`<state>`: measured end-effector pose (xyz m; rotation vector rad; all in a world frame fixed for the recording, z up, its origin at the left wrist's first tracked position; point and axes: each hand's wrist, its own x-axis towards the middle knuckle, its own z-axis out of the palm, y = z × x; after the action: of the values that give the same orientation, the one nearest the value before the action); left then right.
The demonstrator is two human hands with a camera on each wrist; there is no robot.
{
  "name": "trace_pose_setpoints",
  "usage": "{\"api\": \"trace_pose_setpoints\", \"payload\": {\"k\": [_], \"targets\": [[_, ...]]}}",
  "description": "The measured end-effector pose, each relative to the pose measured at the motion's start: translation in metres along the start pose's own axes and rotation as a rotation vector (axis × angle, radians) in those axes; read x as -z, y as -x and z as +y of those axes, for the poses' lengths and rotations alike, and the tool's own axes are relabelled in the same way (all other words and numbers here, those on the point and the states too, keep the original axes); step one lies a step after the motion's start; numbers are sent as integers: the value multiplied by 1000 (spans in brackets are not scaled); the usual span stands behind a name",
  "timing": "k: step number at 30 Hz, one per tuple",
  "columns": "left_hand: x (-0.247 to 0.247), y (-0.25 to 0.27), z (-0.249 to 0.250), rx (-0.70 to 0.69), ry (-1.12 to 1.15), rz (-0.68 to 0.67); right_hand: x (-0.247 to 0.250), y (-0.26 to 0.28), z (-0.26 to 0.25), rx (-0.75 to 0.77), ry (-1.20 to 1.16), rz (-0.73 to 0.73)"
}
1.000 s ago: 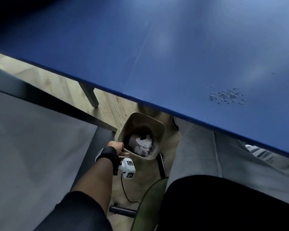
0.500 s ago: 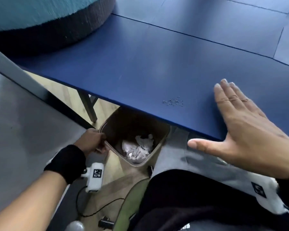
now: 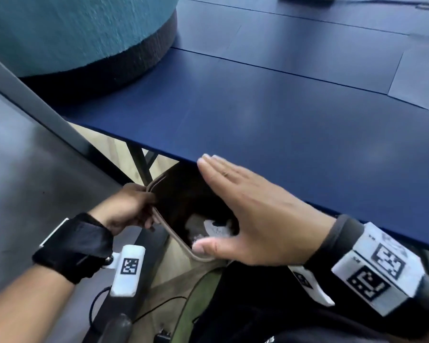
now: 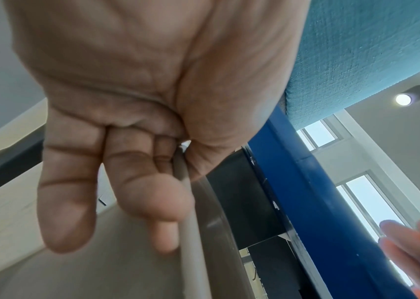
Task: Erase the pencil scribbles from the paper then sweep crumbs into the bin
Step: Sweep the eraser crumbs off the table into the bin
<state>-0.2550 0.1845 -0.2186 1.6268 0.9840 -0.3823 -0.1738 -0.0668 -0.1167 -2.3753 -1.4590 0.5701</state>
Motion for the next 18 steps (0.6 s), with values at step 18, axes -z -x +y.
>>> {"api": "trace_pose_setpoints", "payload": {"k": [18], "targets": [[-5, 11, -9, -1, 55, -18, -24, -15, -7, -114, 197, 86]]}}
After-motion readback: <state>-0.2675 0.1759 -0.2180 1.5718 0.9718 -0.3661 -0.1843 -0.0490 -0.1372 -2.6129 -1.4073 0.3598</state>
